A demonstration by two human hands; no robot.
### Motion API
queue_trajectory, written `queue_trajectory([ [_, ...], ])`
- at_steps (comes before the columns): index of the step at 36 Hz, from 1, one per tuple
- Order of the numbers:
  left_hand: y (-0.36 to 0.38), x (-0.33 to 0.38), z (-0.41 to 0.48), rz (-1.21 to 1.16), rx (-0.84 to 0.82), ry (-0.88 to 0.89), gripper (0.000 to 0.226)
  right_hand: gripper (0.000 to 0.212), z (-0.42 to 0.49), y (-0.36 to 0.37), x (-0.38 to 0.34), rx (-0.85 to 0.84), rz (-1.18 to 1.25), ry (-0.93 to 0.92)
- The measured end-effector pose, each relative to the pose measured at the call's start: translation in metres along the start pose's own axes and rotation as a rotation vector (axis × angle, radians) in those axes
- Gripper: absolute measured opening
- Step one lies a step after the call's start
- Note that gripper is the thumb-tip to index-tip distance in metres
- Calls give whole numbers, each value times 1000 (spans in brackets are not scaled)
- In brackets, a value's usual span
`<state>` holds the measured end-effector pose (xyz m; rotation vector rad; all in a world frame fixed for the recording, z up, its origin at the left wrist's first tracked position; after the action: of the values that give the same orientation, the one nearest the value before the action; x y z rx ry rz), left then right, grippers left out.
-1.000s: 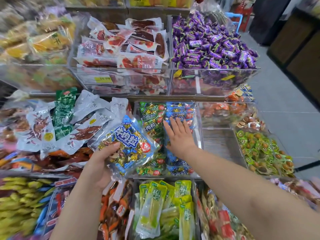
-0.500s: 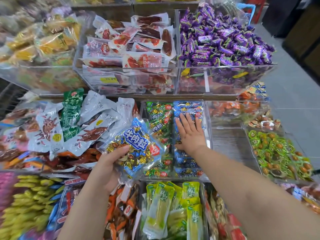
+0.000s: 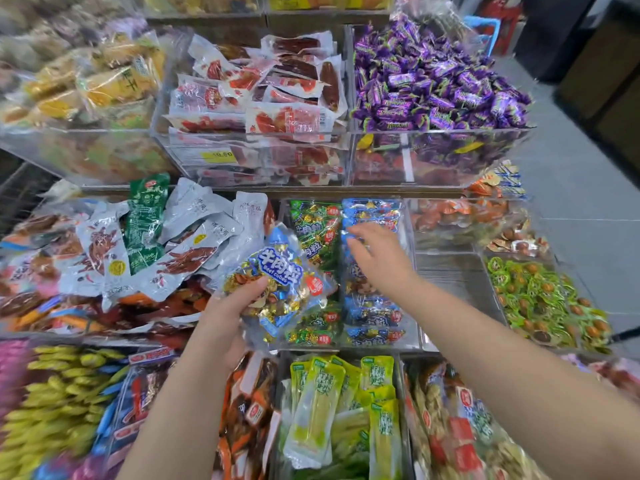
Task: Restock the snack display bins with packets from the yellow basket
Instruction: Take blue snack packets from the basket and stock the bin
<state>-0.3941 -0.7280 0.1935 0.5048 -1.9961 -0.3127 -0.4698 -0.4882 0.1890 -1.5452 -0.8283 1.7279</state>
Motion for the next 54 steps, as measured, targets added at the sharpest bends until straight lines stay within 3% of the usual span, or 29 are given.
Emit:
queue_trajectory([
  [3, 14, -3, -4, 60, -3, -23, 94, 35, -24, -12, -35, -216, 587, 117],
  [6, 27, -8, -6, 77, -21, -20, 114, 45, -44, -7, -49, -397, 520, 81],
  [12, 39, -17, -8, 55, 1, -12, 124, 37, -58, -15, -35, -489, 485, 153],
  [15, 31, -15, -11, -38, 70, -15, 135, 35, -52, -41, -21, -450, 487, 191],
  [18, 15, -7, -10, -100, 170, -3, 107, 35, -31, -78, 0, -274, 317, 181],
  [20, 4, -5, -8, -132, 236, 25, 92, 36, -16, -93, 11, -178, 35, 126],
  [23, 4, 0, -11, -153, 266, 73, 76, 44, 1, -80, 11, -221, -298, -21],
  [27, 12, 2, -17, -111, 238, 118, 18, 37, 8, -37, 5, -241, -707, -166],
  [30, 10, 2, -18, -52, 235, 124, 20, 44, 4, -9, 9, -257, -838, -190],
  [36, -1, -2, -17, -25, 219, 170, 15, 82, -19, 24, 22, -195, -878, -105],
  [39, -6, -5, -15, -38, 200, 136, 30, 84, -29, 43, 23, -209, -812, -155],
  [42, -3, -8, -15, -33, 140, 97, 24, 91, -28, 53, 32, -241, -838, -167],
  [46, 3, -13, -14, 8, 44, 54, 42, 97, -15, 52, 44, -265, -866, -176],
  [50, 13, -19, -15, 93, -72, 29, 45, 95, -7, 49, 48, -332, -870, -199],
  [54, 24, -33, -7, 183, -49, -1, 45, 94, -8, 45, 46, -375, -758, -247],
])
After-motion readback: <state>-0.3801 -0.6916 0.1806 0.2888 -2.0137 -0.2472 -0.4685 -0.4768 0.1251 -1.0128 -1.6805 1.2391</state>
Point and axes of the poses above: each hand's wrist, its own z-axis towards the middle knuckle, its own y-axis out of the palm, x = y × z, the point moved 5 cm from there along z, towards the middle knuckle, and after that the axes turned 9 degrees about -z, right-handed, at the moved point
